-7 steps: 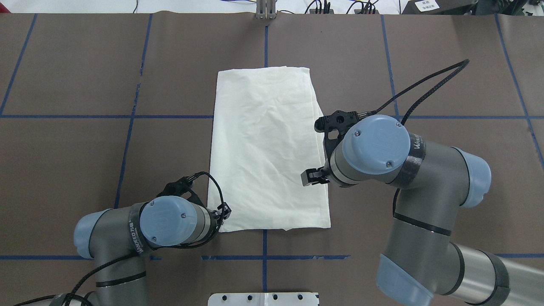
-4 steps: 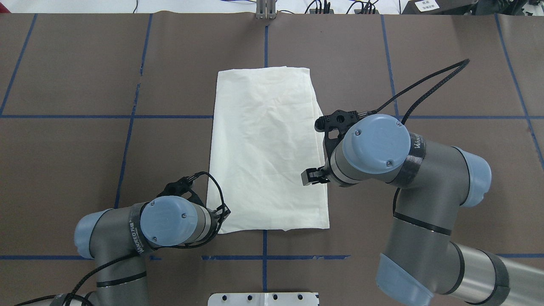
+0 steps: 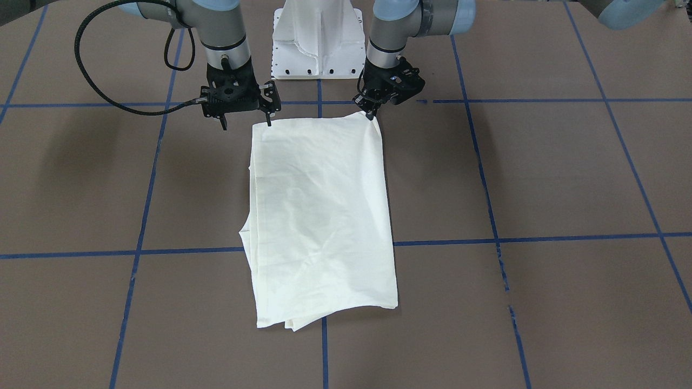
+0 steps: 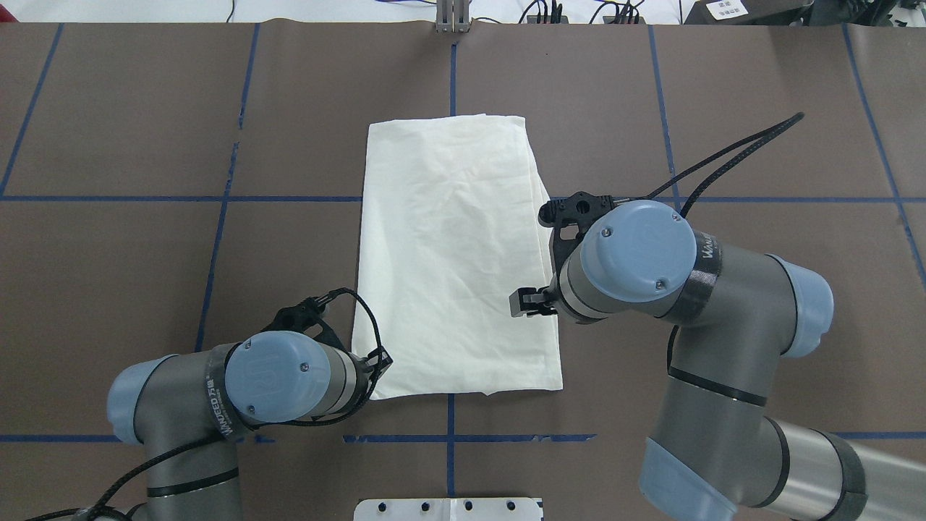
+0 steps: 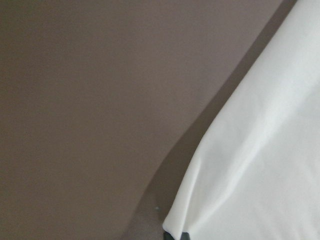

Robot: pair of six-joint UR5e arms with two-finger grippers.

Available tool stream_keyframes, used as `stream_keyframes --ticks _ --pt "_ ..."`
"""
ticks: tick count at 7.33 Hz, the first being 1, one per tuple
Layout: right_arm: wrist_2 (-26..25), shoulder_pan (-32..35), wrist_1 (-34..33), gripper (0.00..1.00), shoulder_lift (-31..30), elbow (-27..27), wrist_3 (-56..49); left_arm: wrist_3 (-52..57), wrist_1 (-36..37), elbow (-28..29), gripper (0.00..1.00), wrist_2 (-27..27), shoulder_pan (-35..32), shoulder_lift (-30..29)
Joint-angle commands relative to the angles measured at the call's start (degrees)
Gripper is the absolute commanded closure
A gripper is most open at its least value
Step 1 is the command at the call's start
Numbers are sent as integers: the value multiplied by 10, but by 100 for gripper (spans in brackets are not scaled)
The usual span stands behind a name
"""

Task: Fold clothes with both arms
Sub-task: 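Move the right gripper to the shirt's near corner beside the left gripper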

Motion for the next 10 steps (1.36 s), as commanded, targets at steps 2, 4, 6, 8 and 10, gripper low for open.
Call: stream_keyframes --ticks 2,4,6,8,10 --pt "-11 -62 49 0 -1 -11 196 11 6 -6 100 -1 1 1" --pt "-30 -76 62 0 -20 -15 289 11 6 -6 100 -1 1 0" --pt "-64 -99 151 0 -48 -47 331 12 5 -6 100 -1 1 0" --pt "-63 -104 120 0 -44 -52 337 12 5 -6 100 -1 1 0" --pt "-63 -107 92 0 -24 -71 337 12 4 -6 100 -1 1 0"
